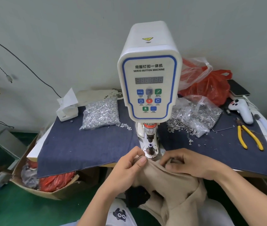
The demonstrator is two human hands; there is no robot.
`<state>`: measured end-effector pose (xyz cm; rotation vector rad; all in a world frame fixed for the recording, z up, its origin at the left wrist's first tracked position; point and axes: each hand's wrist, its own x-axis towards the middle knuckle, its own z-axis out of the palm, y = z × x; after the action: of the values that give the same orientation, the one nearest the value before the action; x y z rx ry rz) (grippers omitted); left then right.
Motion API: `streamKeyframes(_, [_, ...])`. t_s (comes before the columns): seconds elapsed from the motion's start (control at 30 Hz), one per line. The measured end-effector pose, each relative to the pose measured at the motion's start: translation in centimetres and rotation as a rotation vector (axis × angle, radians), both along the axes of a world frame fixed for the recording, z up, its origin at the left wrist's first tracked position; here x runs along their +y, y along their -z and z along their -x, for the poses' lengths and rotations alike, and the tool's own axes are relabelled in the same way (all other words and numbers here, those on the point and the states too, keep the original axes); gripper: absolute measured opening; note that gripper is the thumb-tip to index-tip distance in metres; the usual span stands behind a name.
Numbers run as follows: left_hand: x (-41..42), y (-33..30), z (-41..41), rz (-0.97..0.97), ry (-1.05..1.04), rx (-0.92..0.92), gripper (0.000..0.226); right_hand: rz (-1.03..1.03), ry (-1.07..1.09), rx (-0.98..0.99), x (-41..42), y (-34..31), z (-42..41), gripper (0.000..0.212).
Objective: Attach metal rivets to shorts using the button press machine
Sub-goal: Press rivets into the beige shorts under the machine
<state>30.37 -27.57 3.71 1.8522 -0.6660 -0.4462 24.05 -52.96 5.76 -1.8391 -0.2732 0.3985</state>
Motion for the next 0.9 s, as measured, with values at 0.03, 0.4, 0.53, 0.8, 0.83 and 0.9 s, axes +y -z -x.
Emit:
streamKeyframes(0.03, [0.0,0.1,0.0,-0.009,-0.012,-0.001,0.019,0.017,-0.012,0.000,-0.1,0.0,0.0,0.033])
streamKeyframes(0.4, [-1.2,0.4,0.3,0.288,-0.160,0.225,0.024,-0.150,0.149,0.065,1.0,0.5,-0.6,0.019])
streamKeyframes(0.53, [-1.7,1.1,-0.2,0.206,-0.253,0.207,0.028,-0.260,0.270,0.151,1.3,1.1,-1.0,0.010])
streamKeyframes(0.8, [-3.9,2.4,-2.1,0.054,-0.474,0.153,0.025,-0.100,0.461,0.154,1.3,1.6,-3.5,0.018])
streamKeyframes(0.83, [-4.0,2.6,-2.4,0.048,-0.475,0.153,0.026,-0.106,0.472,0.151,1.3,1.8,-3.6,0.018])
streamKeyframes(0.9, [-4.1,3.0,-2.8,0.048,-0.476,0.157,0.026,-0.143,0.493,0.154,1.2,2.1,-3.7,0.021])
